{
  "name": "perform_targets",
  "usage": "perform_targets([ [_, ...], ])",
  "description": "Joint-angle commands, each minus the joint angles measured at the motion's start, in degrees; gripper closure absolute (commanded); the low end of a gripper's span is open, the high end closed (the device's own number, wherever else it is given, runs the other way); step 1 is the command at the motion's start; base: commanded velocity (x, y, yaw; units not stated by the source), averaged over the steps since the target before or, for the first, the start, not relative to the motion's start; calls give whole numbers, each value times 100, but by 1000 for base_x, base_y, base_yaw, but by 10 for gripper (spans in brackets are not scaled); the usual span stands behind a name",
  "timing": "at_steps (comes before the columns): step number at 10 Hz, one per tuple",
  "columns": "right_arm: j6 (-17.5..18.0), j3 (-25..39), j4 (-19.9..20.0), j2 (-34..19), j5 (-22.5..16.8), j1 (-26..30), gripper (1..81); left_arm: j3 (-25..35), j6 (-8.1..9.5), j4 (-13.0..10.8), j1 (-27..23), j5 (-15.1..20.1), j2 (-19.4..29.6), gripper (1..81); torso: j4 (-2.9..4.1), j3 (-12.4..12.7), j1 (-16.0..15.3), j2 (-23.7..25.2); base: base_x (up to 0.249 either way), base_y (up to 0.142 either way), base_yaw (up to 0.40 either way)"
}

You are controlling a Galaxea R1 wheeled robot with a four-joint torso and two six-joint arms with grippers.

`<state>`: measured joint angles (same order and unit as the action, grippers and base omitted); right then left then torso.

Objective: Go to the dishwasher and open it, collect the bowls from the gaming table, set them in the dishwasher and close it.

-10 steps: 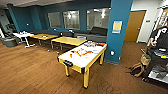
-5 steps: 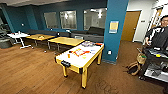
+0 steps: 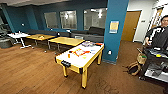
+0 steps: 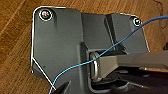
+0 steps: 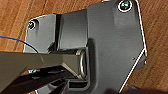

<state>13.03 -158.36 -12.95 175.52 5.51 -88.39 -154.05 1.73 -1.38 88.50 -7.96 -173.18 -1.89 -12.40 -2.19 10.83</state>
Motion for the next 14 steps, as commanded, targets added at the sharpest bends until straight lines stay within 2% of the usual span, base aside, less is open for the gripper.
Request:
perform_targets([
  [1,-29,16,-15,21,-287,230,10,24,3,15,-206,277,11,10,0,0,0,0,0,0,0],
  [4,-29,25,-15,29,-279,230,10,24,3,15,-206,277,2,10,0,0,0,0,0,0,0],
  [14,-29,25,-23,38,-279,230,10,15,3,15,-180,277,20,10,0,-2,2,0,0,85,0],
])
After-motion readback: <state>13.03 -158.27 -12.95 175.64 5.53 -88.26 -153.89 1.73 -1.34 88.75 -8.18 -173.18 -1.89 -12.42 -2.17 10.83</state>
